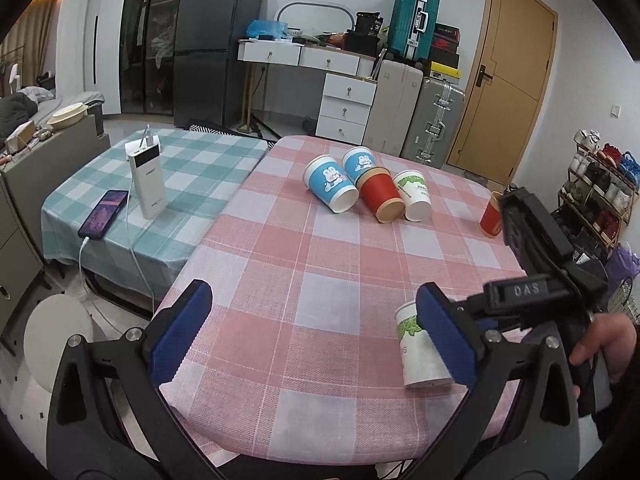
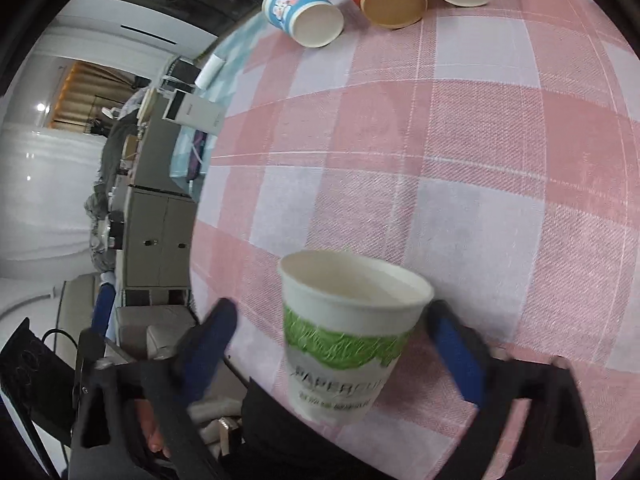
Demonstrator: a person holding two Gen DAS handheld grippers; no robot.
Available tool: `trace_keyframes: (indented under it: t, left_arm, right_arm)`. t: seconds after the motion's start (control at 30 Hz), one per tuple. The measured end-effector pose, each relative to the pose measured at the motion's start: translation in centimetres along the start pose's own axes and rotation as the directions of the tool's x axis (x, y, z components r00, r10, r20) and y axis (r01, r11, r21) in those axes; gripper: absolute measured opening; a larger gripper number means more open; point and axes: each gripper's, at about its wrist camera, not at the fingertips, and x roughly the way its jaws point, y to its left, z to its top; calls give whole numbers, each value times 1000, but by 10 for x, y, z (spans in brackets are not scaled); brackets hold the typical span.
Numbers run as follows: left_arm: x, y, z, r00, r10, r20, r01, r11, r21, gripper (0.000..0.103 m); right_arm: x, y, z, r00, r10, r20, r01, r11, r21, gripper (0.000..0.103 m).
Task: Flip cup upright
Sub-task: 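Bring the right gripper to the white cup and close on it, then rotate the held cup opening-up with the right gripper and lower it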
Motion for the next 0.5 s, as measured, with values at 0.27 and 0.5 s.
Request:
trace_keyframes:
  t: [0.27,0.5]
  left_arm:
    - [14,8,-4,999,-15,-39,14,999,-34,102]
    - [42,-13,5,995,-70,-72,68,997,-23,102]
  right_arm:
    - [-33,-10,-11,993,58,104,-55,998,-30,64]
    - [-95,-19,-47,873,-57,484,142,980,-142,64]
